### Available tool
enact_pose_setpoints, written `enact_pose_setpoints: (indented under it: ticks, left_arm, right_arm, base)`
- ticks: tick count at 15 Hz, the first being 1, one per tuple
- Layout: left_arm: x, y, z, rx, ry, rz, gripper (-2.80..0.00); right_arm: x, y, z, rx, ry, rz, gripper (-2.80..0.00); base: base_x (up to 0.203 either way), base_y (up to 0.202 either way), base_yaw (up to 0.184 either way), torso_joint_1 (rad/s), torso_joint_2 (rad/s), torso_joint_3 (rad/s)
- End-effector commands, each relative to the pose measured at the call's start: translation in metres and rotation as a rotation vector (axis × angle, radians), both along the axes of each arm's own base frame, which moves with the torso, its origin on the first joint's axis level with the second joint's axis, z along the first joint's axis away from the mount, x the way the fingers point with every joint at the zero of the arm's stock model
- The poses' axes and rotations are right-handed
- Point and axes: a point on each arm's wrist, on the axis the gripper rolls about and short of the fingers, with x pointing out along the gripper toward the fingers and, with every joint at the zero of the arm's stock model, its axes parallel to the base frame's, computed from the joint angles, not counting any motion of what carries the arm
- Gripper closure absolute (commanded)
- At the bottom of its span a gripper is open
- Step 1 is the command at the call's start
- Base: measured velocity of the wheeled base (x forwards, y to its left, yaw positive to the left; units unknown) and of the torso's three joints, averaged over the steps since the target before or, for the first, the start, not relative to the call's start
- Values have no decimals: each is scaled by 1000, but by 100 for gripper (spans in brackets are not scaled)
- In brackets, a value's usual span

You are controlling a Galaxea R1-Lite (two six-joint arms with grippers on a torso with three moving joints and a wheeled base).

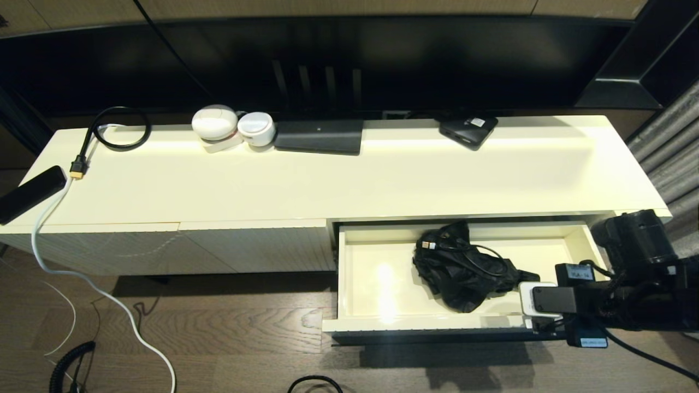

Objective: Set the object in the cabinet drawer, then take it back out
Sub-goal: Open the drawer, then take the data cable out of the drawer and put it on the table

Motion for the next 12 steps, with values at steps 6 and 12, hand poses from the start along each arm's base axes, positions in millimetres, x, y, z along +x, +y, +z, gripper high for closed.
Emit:
enact_pose_setpoints:
  ticks: [6,12]
  left_arm:
    - [0,0,0,-1,0,2,0]
    - [0,0,0,-1,0,1,0]
  right_arm:
    - [-33,0,40,7,-120,-21,0]
    - [-34,26,47,15,-145,79,-280]
  base:
    - [0,0,0,0,0,0]
    - [0,0,0,0,0,0]
